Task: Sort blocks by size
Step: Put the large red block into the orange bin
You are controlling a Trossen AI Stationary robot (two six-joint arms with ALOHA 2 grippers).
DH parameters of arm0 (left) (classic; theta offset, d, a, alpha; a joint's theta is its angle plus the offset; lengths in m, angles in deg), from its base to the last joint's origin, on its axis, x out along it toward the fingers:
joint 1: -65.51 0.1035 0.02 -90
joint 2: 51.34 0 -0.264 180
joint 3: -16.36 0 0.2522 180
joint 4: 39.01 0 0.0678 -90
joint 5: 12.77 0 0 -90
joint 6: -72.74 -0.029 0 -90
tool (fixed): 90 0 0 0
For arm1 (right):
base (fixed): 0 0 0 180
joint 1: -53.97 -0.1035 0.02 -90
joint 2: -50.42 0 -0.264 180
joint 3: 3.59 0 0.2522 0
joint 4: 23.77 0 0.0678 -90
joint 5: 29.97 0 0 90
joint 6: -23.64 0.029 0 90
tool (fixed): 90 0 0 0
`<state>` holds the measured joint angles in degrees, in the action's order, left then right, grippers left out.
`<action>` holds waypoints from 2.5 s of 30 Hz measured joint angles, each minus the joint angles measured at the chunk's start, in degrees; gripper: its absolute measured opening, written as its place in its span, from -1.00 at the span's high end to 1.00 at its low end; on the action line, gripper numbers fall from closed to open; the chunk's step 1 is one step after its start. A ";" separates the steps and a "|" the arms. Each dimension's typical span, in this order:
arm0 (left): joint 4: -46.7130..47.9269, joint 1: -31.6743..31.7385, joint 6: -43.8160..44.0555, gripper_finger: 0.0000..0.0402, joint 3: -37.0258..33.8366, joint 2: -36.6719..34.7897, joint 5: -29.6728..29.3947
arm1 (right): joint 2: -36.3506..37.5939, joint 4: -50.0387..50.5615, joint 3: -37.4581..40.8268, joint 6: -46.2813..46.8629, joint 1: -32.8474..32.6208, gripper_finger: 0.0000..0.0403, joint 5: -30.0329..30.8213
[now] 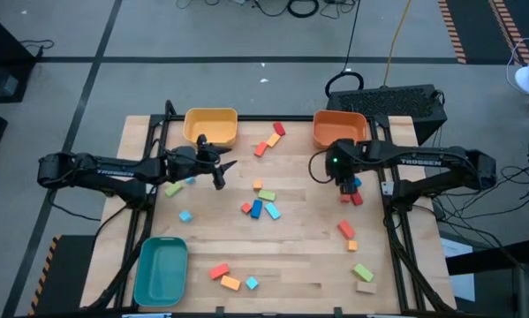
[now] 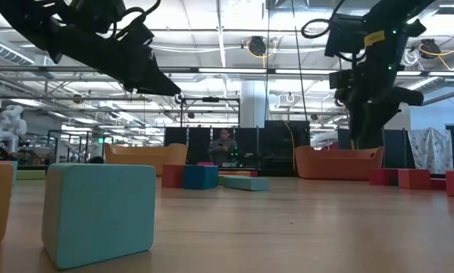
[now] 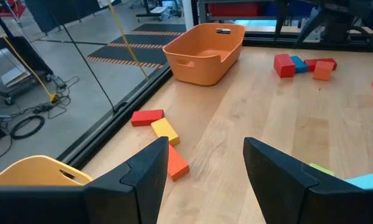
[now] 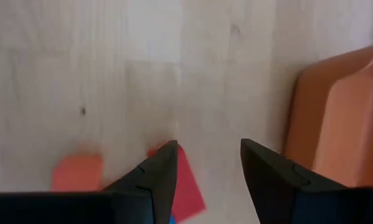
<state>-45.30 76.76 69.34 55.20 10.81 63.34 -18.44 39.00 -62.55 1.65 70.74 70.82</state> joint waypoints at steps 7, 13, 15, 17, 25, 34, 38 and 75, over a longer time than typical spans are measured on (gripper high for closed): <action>0.02 -0.02 0.05 -0.05 -0.02 -0.02 0.22 | 0.02 8.07 -2.02 -1.88 0.01 0.30 -0.57; -0.08 -0.02 0.04 -0.05 -0.02 -0.02 0.31 | 0.02 15.36 -1.99 0.09 0.01 0.33 -3.36; -0.50 -0.02 0.05 -0.05 -0.02 -0.02 0.31 | 0.02 15.14 -1.99 0.06 0.01 0.32 -3.45; -0.57 -0.02 0.09 -0.05 -0.02 -0.02 0.33 | -0.13 14.02 -1.69 -1.34 0.01 0.31 -3.54; -0.44 -0.13 1.44 -0.05 -0.04 -0.02 0.35 | -1.80 10.57 0.45 -3.54 0.01 0.14 -3.69; -3.54 -0.13 -0.48 -0.05 -0.07 -0.02 0.35 | -6.69 4.74 0.48 -7.17 0.16 -0.04 -3.32; -3.39 -0.13 -0.48 -0.05 -0.07 -0.02 0.37 | -10.46 2.44 0.48 -8.13 0.17 -0.05 -2.98; -3.37 -0.13 -0.17 -0.05 -0.07 -0.02 0.37 | -15.41 -0.91 2.95 -2.86 7.20 0.43 -3.57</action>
<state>-48.66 76.63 69.16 55.14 10.79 63.71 -33.85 38.09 -59.60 -1.21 77.94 67.25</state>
